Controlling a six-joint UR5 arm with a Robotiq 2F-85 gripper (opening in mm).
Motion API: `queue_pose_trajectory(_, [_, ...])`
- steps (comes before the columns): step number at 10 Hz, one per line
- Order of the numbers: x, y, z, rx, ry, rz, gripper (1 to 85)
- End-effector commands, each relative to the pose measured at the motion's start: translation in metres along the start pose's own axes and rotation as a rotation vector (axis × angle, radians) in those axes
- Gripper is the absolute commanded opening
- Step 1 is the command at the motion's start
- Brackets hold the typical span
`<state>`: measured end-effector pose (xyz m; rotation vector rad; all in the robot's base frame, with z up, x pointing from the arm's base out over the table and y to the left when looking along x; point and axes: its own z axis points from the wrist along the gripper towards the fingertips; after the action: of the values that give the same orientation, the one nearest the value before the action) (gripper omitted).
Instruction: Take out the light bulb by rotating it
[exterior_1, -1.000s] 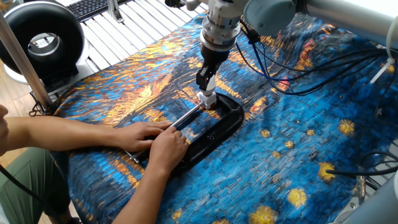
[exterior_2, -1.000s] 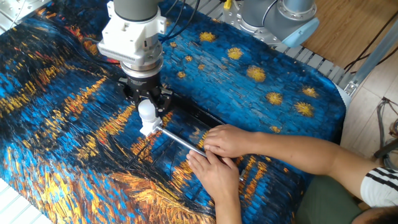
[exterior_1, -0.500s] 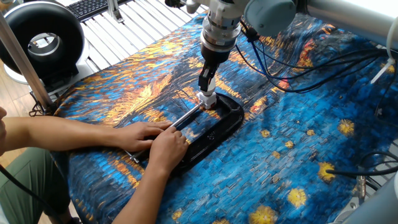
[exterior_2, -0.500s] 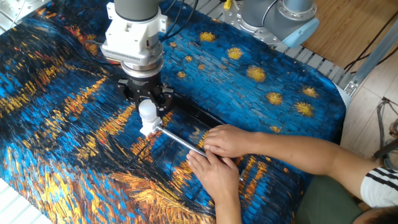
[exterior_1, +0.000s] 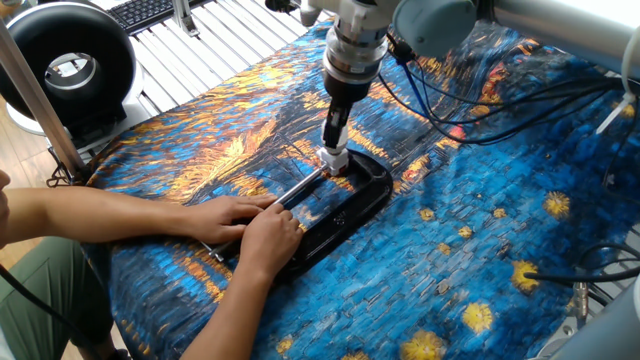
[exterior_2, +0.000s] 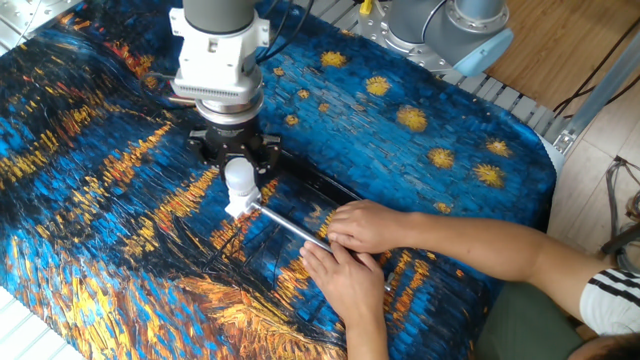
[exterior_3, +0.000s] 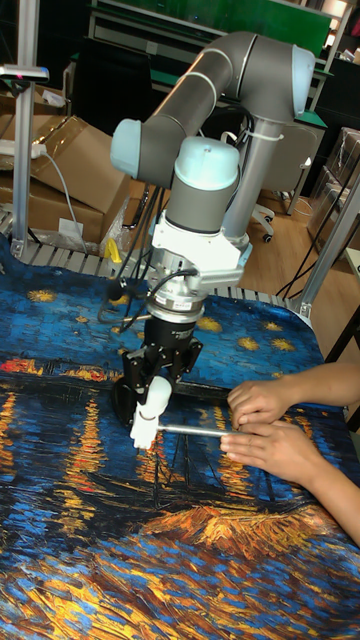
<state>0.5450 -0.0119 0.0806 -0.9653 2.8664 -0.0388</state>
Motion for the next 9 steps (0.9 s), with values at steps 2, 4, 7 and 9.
queue_pose_trajectory(2, [0.0006,0.0062,-0.0013,-0.029,-0.002,-0.128,1.0])
queue_pose_trajectory(4, [-0.0012,0.0086,-0.0015,-0.038,-0.010,-0.172,1.0])
queue_pose_trajectory(7, [-0.0024,0.0109,-0.0028,-0.051,-0.022,-0.259,1.0])
queue_pose_trajectory(9, [-0.0033,0.0106,-0.0032,-0.061,-0.034,-0.321,1.0])
